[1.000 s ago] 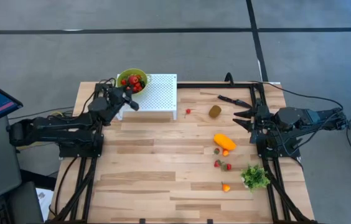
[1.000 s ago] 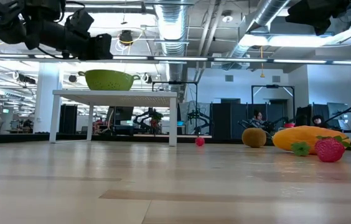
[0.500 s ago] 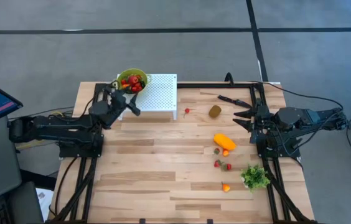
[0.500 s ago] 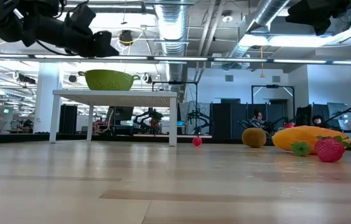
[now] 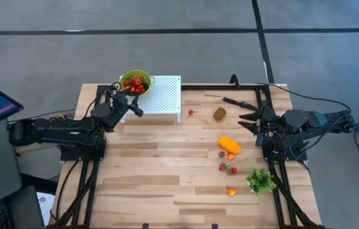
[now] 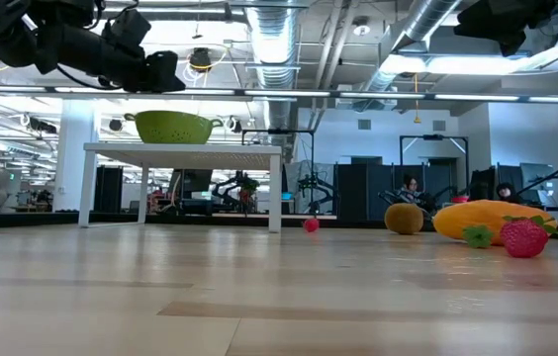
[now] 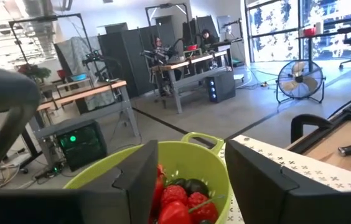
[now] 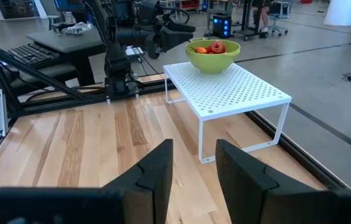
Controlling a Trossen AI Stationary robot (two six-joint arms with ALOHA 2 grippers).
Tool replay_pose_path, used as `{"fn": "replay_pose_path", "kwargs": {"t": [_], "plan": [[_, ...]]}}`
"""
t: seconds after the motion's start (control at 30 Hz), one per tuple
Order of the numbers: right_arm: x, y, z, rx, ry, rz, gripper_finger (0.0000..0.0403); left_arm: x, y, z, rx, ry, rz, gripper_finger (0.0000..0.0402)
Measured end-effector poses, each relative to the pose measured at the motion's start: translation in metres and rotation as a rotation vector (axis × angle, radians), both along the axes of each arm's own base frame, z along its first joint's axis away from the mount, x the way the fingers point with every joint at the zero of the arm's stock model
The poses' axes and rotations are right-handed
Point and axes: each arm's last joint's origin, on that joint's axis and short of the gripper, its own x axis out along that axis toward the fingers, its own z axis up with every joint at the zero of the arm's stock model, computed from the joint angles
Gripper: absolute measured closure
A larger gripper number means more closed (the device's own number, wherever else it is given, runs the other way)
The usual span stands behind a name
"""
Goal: Pick & Place Fruit
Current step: Put the red cherry into the green strainer bowl on the shelf
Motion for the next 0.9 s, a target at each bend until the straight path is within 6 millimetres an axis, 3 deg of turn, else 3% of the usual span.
{"fn": "replay_pose_path", "kwargs": {"t": [0.37,0.63,0.8,0.9], "plan": [[0.0001,0.0,0.0,0.0,0.0,0.0,0.0287,0.0005,-0.0003,0.0,-0.012,-0.021,-0.019,0.0299],[0.0,0.0,0.0001,0.0,0.0,0.0,0.0287,-0.0034,0.0021,-0.0005,-0.033,-0.046,0.151,0.0258],[0.0,0.0,0.0001,0.0,-0.001,0.0,0.0287,0.0008,-0.0012,0.0021,-0.06,-0.126,-0.07,0.0247],[0.0,0.0,0.0001,0.0,0.0,0.0,0.0287,0.0021,-0.0018,0.0015,-0.062,-0.116,-0.114,0.0245]]}}
